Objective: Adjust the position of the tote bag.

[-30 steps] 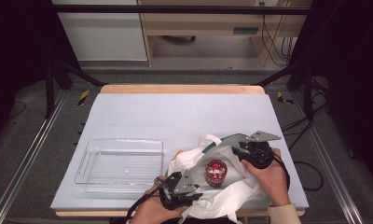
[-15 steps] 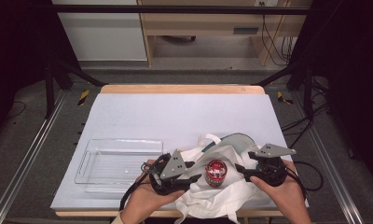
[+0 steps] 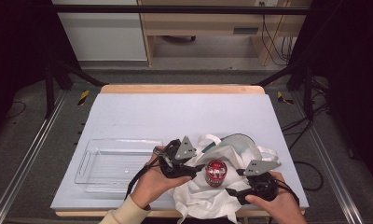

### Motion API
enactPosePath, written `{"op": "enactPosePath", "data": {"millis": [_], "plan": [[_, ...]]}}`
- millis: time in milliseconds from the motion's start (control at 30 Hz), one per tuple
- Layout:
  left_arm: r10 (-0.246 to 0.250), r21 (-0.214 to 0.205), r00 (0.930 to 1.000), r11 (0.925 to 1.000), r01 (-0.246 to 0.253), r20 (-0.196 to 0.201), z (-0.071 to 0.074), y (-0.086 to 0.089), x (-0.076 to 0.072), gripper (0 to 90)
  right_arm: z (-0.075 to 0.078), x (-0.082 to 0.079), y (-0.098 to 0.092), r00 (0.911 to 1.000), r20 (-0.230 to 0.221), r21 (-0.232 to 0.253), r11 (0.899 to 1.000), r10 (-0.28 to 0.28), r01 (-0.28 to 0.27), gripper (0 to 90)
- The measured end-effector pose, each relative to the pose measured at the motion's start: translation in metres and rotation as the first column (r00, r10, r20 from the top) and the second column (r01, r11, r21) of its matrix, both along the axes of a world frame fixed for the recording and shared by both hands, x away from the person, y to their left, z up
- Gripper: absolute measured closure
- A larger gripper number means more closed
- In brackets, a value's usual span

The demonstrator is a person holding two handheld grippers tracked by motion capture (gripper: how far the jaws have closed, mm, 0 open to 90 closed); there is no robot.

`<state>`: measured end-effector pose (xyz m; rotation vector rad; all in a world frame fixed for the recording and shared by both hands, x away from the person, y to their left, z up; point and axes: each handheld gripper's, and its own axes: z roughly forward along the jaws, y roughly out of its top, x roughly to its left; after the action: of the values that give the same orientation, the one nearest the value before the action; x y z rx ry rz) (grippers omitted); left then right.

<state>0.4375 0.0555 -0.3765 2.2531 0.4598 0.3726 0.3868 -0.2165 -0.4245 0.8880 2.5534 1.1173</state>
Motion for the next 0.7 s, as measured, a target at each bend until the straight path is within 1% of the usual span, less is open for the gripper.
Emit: {"op": "enactPosePath", "data": {"millis": [67, 133, 167, 233, 267, 300, 333, 400, 433, 533, 600, 700], "plan": [[-0.010, 0.027, 0.9999, 0.9996, 0.010, -0.007, -0.003, -0.003, 0.004, 43.0, -0.002, 0.000, -0.001, 0.9999, -0.003, -0.003, 1.000, 0.011, -0.011, 23.2], [-0.012, 0.036, 0.9999, 0.9993, 0.012, -0.001, -0.004, -0.005, 0.006, 44.8, -0.004, 0.000, -0.003, 0.9998, -0.008, 0.001, 1.000, 0.020, -0.020, 23.2], [-0.019, 0.051, 0.9998, 0.9985, 0.020, -0.003, -0.004, -0.006, 0.007, 46.5, -0.005, 0.000, -0.004, 0.9997, -0.006, -0.004, 1.000, 0.024, -0.024, 23.6], [-0.011, 0.044, 0.9999, 0.9990, 0.011, -0.006, -0.005, -0.006, 0.010, 50.8, -0.007, -0.001, -0.005, 0.9996, -0.008, -0.012, 1.000, 0.029, -0.029, 23.9], [-0.009, 0.042, 0.9999, 0.9991, 0.010, -0.014, -0.006, -0.006, 0.011, 52.9, -0.008, -0.002, -0.004, 0.9994, -0.009, -0.018, 0.999, 0.035, -0.035, 24.0], [-0.006, 0.048, 0.9998, 0.9988, 0.007, -0.021, -0.007, -0.005, 0.012, 54.6, -0.010, -0.003, -0.004, 0.9992, -0.007, -0.029, 0.999, 0.038, -0.039, 24.1], [-0.006, 0.043, 0.9997, 0.9991, 0.007, -0.024, -0.008, -0.005, 0.012, 56.3, -0.011, -0.003, -0.004, 0.9990, 0.000, -0.041, 0.998, 0.045, -0.045, 24.7], [-0.013, 0.055, 0.9993, 0.9984, 0.015, -0.034, -0.009, -0.005, 0.013, 59.5, -0.011, -0.004, -0.004, 0.9987, -0.001, -0.053, 0.997, 0.051, -0.051, 25.7], [-0.012, 0.051, 0.9992, 0.9986, 0.014, -0.039, -0.009, -0.005, 0.014, 61.3, -0.011, -0.005, -0.004, 0.9985, -0.001, -0.055, 0.997, 0.055, -0.055, 26.1], [-0.012, 0.051, 0.9987, 0.9986, 0.015, -0.049, -0.009, -0.005, 0.014, 65.4, -0.012, -0.005, -0.002, 0.9983, 0.001, -0.064, 0.996, 0.057, -0.057, 27.4], [-0.014, 0.056, 0.9982, 0.9983, 0.018, -0.058, -0.009, -0.005, 0.015, 68.0, -0.011, -0.005, -0.001, 0.9984, -0.002, -0.088, 0.995, 0.057, -0.056, 27.6], [-0.016, 0.058, 0.9979, 0.9981, 0.020, -0.063, -0.009, -0.005, 0.014, 71.7, -0.007, -0.005, 0.003, 0.9993, -0.001, -0.097, 0.995, 0.038, -0.038, 26.6]]}}
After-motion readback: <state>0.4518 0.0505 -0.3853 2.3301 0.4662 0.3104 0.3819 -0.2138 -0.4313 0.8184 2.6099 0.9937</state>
